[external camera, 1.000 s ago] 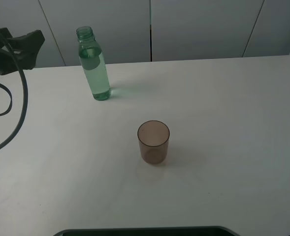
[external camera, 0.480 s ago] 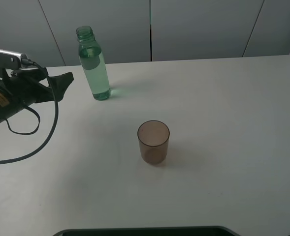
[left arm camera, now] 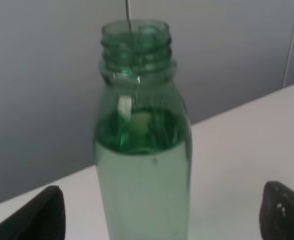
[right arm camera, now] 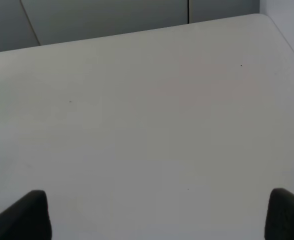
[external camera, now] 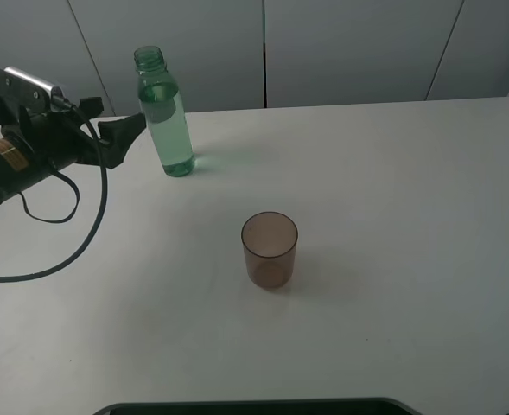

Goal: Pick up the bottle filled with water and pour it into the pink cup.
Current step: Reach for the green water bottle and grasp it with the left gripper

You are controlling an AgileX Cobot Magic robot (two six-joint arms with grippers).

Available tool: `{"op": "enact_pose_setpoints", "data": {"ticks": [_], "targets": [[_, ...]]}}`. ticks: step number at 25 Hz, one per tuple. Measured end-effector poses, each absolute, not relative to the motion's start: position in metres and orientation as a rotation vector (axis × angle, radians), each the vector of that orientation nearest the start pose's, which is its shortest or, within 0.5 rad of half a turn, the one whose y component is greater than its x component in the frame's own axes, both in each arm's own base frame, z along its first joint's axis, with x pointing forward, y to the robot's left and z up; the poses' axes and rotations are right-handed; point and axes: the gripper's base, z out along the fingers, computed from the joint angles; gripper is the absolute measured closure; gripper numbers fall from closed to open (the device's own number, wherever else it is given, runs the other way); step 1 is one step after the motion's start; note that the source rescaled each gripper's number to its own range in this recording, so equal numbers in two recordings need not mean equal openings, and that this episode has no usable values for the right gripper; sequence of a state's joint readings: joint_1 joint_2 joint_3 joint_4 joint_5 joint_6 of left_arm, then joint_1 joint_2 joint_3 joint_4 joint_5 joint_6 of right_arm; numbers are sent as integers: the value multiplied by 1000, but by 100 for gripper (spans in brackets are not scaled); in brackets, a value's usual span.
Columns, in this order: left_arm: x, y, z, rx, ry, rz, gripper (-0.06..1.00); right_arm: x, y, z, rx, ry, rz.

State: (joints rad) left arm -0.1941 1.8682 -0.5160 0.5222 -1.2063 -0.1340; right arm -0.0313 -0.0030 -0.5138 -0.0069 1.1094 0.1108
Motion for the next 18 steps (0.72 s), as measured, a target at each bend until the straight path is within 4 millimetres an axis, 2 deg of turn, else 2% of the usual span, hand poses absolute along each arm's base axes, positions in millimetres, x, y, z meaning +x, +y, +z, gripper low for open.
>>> {"op": "enact_pose_setpoints", "data": {"ticks": [5,18], "targets": [[299,-102,139,584,1562,-495,-6,-9,0,277,148,2071,40],[332,-114,105,571,1602,-528,-6,-9,0,277,148,2071,40]]}}
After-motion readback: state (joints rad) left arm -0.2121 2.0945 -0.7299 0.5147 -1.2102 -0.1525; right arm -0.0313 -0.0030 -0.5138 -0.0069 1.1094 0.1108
